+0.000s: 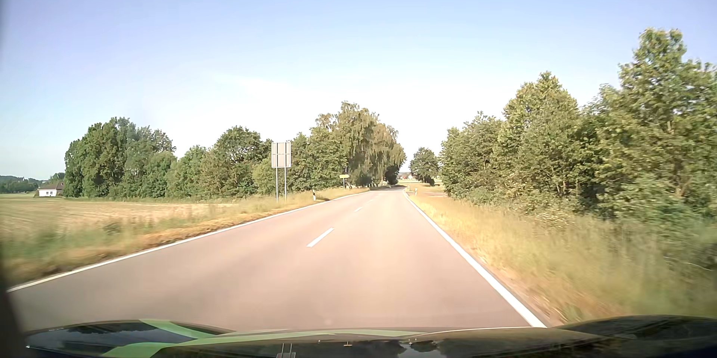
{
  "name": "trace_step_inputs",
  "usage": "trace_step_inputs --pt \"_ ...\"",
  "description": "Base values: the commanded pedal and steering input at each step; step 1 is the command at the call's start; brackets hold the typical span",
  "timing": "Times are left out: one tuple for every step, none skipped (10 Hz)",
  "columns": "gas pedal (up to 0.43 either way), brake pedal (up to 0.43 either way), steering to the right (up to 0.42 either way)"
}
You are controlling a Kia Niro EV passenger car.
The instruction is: Follow the waypoints while adhering to traffic rules and regulations
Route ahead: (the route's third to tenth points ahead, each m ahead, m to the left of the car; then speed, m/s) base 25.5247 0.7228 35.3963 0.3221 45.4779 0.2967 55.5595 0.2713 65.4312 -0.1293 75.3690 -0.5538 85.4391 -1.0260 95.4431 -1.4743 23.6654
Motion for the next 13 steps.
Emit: trace_step_inputs --pt "0.240 0.000 0.003" --pt "0.240 0.000 0.003" --pt "0.240 0.000 0.002" --pt "0.240 0.000 0.002" --pt "0.240 0.000 0.002" --pt "0.240 0.000 0.002" --pt "0.240 0.000 0.002" --pt "0.240 0.000 0.003" --pt "0.240 0.000 0.003" --pt "0.240 0.000 0.003" --pt "0.240 0.000 0.003" --pt "0.240 0.000 0.003" --pt "0.240 0.000 0.003"
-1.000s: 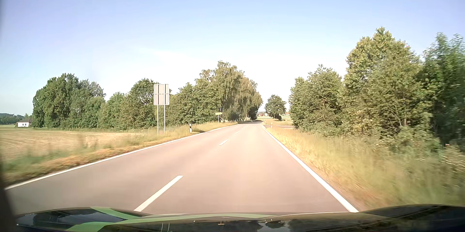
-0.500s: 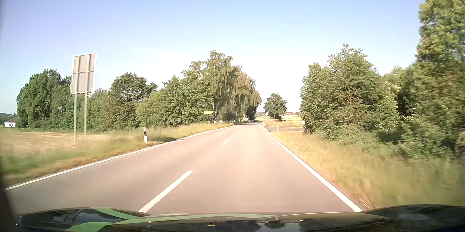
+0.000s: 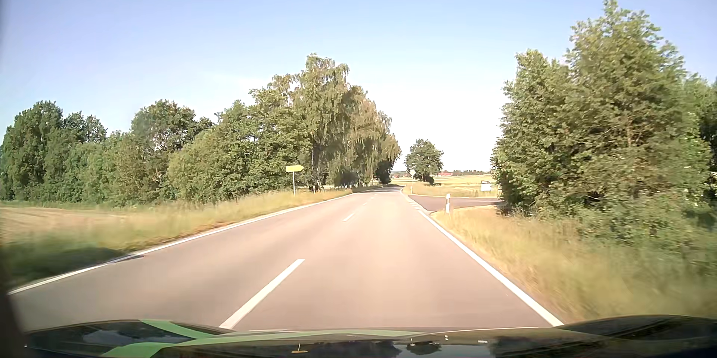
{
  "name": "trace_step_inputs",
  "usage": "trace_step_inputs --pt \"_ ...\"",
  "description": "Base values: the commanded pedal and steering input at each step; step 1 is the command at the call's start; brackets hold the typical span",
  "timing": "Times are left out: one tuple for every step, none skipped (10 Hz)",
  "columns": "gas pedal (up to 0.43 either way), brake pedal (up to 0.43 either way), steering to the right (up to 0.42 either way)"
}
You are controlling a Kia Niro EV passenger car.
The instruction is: Follow the waypoints while adhering to traffic rules and regulations
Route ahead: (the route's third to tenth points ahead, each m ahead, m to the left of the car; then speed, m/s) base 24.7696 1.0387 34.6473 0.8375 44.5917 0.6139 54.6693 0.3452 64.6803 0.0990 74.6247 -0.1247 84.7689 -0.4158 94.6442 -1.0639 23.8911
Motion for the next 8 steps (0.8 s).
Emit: trace_step_inputs --pt "0.220 0.000 0.003" --pt "0.209 0.000 0.003" --pt "0.209 0.000 0.002" --pt "0.209 0.000 0.002" --pt "0.209 0.000 0.003" --pt "0.209 0.000 0.003" --pt "0.209 0.000 0.003" --pt "0.209 0.000 0.003"
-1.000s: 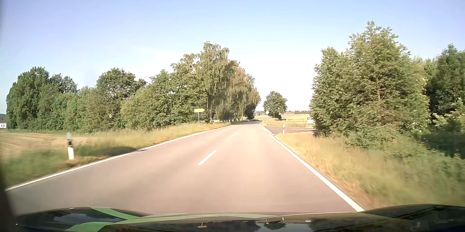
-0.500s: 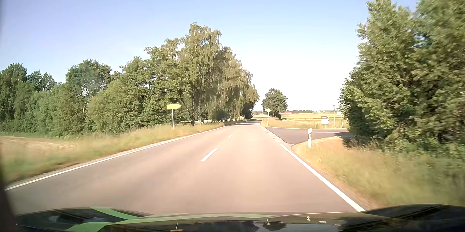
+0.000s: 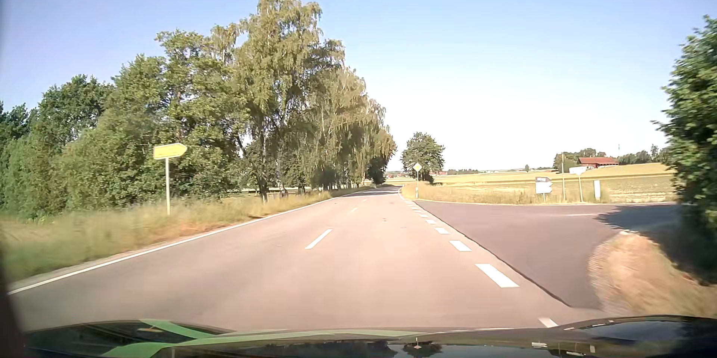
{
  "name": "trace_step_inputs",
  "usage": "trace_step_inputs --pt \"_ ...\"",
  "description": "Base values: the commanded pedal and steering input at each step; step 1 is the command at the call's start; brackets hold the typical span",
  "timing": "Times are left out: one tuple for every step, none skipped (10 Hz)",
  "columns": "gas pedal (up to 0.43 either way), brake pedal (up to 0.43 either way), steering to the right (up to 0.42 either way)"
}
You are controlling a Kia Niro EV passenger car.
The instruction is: Follow the waypoints while adhering to traffic rules and regulations
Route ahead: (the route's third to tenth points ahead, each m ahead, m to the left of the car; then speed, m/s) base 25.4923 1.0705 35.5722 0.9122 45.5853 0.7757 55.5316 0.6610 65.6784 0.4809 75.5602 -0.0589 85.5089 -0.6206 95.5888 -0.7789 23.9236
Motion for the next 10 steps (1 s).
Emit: trace_step_inputs --pt "0.209 0.000 0.003" --pt "0.209 0.000 0.003" --pt "0.209 0.000 0.003" --pt "0.209 0.000 0.002" --pt "0.197 0.000 0.001" --pt "0.169 0.000 0.001" --pt "0.157 0.000 0.000" --pt "0.157 0.000 0.000" --pt "0.157 0.000 0.000" --pt "0.157 0.000 0.000"
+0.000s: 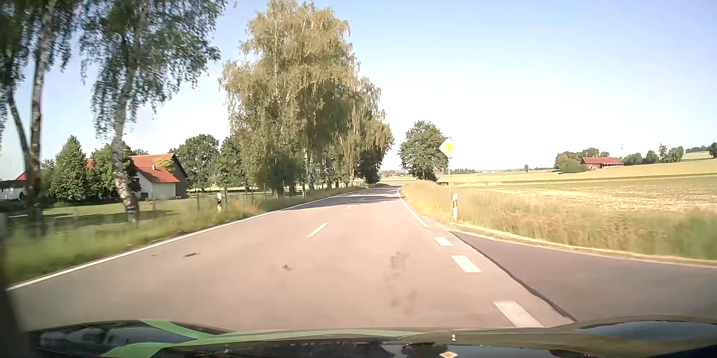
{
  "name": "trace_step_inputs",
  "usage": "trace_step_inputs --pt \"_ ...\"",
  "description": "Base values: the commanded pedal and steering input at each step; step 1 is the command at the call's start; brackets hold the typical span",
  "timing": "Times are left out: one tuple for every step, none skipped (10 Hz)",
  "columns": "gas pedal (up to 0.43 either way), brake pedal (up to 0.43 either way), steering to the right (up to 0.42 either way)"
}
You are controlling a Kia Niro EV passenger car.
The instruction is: Follow the waypoints while adhering to traffic rules and regulations
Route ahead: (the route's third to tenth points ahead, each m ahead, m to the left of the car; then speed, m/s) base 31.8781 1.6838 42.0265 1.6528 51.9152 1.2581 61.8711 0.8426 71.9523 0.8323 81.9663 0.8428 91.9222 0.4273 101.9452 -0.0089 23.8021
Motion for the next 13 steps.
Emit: trace_step_inputs --pt "0.157 0.000 0.000" --pt "0.157 0.000 -0.003" --pt "0.157 0.000 -0.004" --pt "0.157 0.000 -0.004" --pt "0.157 0.000 -0.003" --pt "0.157 0.000 -0.002" --pt "0.157 0.000 -0.001" --pt "0.157 0.000 0.000" --pt "0.157 0.000 0.000" --pt "0.157 0.000 0.000" --pt "0.157 0.000 0.000" --pt "0.157 0.000 0.000" --pt "0.138 0.000 0.000"
